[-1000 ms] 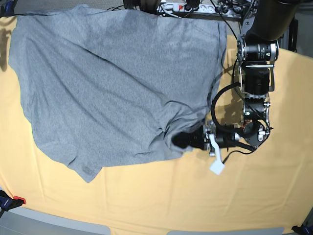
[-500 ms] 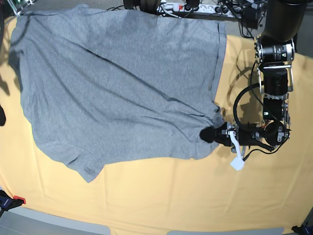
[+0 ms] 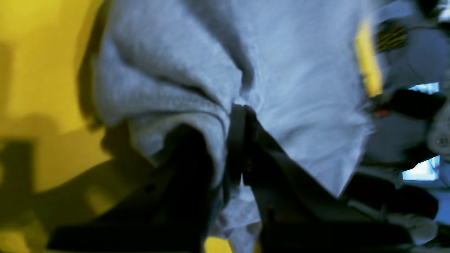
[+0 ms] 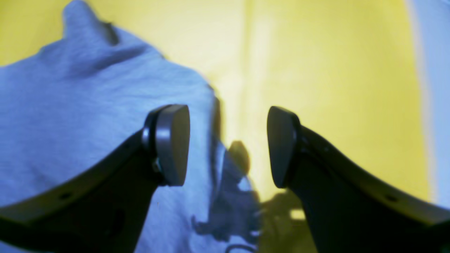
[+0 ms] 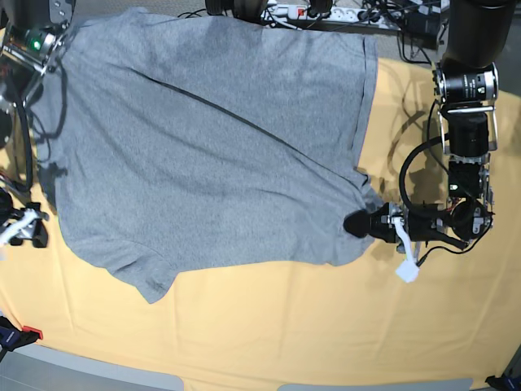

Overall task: Layout the t-shirt on the table in an organized manner, then fold the t-shirt properly
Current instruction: 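Lower the right gripper and grasp the opposite side edge of the shirt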

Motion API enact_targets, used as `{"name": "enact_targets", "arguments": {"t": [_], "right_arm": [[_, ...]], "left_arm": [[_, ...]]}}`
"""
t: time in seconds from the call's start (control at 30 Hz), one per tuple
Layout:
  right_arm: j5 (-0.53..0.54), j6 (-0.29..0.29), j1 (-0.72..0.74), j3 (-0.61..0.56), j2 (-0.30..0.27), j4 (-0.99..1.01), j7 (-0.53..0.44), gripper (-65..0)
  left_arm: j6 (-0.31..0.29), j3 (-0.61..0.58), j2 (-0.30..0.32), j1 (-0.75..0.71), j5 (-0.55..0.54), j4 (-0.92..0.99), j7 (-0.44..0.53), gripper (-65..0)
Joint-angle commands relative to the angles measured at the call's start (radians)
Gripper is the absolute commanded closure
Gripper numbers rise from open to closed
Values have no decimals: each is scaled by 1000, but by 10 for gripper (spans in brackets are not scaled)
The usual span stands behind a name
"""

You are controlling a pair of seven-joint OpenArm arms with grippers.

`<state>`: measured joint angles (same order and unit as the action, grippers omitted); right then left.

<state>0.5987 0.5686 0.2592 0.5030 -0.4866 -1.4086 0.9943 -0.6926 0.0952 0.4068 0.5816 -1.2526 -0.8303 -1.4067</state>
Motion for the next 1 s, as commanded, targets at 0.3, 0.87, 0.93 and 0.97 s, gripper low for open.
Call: {"name": "enact_targets", "arguments": {"t": [0.3, 0.87, 0.93, 0.97], "right_arm": [[71, 106, 115, -5, -26, 180, -42, -368], [-110, 33, 143, -151, 128, 181, -220, -366], [-114, 16, 142, -151, 141, 182, -232, -366], [-137, 3, 142, -151, 146, 186, -237, -366]], "left_arm": [[-6, 4, 207, 34, -24, -15, 10, 0], [-6, 4, 150, -5, -32, -14, 10, 0], [-6, 4, 149, -8, -32, -14, 10, 0], [-6, 4, 150, -8, -32, -14, 10, 0]]}}
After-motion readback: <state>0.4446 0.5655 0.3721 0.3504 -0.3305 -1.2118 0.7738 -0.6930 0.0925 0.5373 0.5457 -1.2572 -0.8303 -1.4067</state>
